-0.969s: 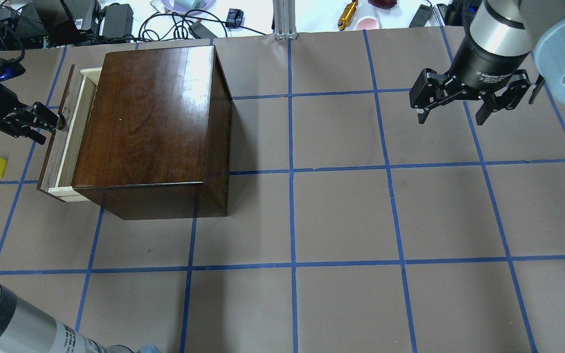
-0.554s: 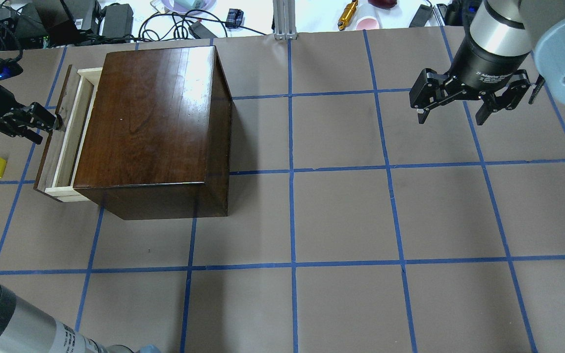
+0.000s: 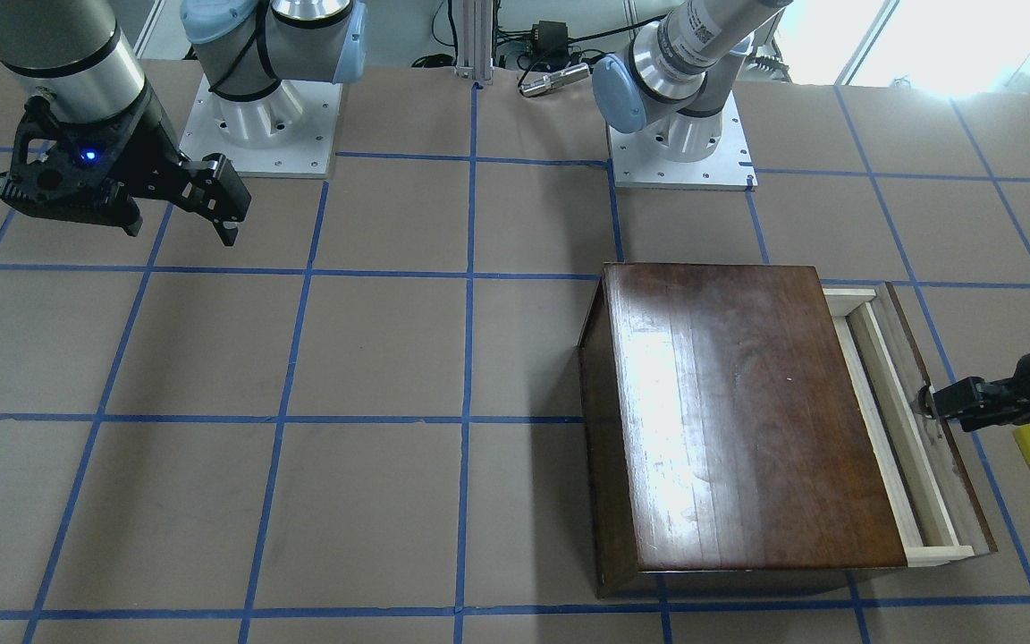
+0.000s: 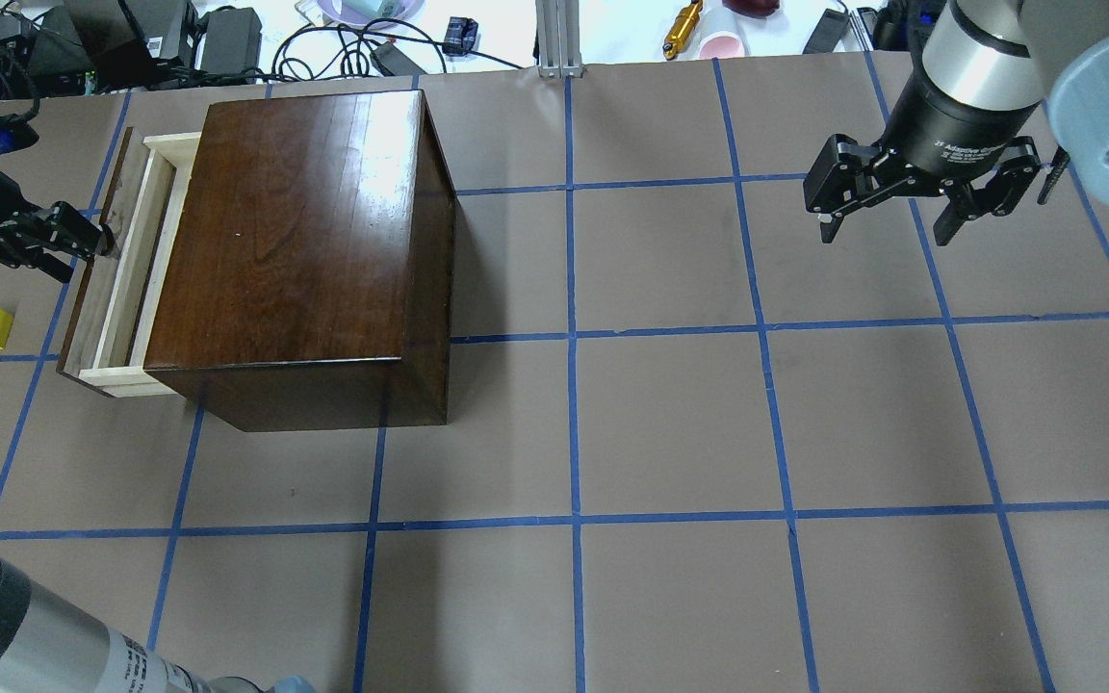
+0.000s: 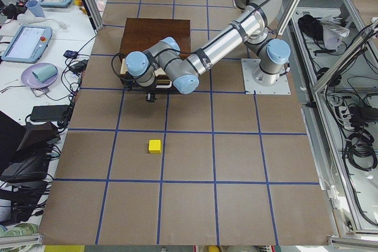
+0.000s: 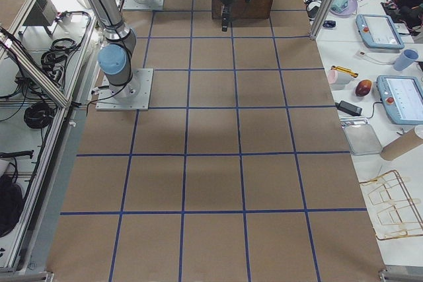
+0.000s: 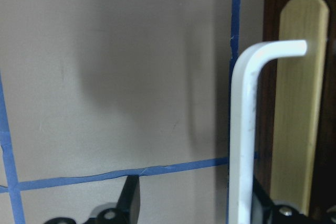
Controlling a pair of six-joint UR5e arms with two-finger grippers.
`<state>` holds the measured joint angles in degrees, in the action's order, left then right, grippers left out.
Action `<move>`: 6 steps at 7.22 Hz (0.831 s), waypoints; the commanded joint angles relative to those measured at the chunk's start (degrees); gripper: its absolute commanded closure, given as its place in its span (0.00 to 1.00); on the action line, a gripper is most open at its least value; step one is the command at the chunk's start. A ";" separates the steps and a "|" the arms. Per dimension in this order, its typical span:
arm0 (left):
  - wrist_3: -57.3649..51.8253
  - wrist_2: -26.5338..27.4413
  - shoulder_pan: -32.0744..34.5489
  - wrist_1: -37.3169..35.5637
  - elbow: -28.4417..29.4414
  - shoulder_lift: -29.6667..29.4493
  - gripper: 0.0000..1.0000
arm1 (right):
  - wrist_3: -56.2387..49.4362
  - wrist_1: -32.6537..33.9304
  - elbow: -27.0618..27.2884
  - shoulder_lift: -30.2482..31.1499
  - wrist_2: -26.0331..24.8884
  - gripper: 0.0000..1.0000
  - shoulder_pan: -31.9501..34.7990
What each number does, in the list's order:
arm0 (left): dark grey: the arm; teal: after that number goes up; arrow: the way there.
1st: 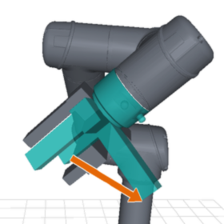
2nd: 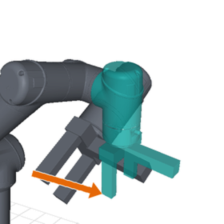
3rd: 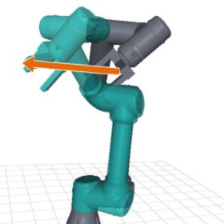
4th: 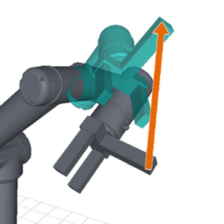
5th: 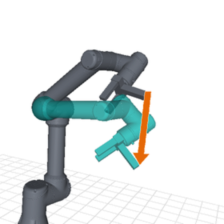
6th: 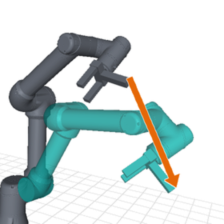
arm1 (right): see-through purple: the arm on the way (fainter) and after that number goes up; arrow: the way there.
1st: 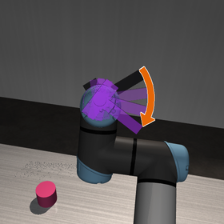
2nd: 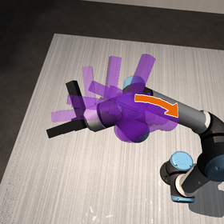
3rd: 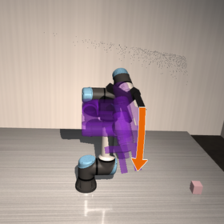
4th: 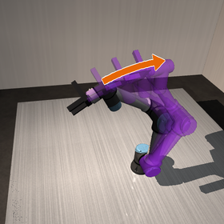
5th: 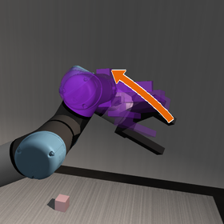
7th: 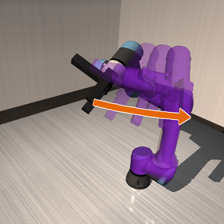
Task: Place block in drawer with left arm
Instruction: 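Keep pulling the drawer open with the left gripper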
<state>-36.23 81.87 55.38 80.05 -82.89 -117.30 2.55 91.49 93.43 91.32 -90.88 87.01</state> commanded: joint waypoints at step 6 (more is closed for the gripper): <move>-1.57 1.70 -1.24 -0.07 0.01 0.58 0.29 | 0.00 0.00 0.00 0.00 0.00 0.00 0.00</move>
<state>-37.79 82.63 54.28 79.97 -82.88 -117.11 2.55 91.49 93.43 91.32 -90.88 87.01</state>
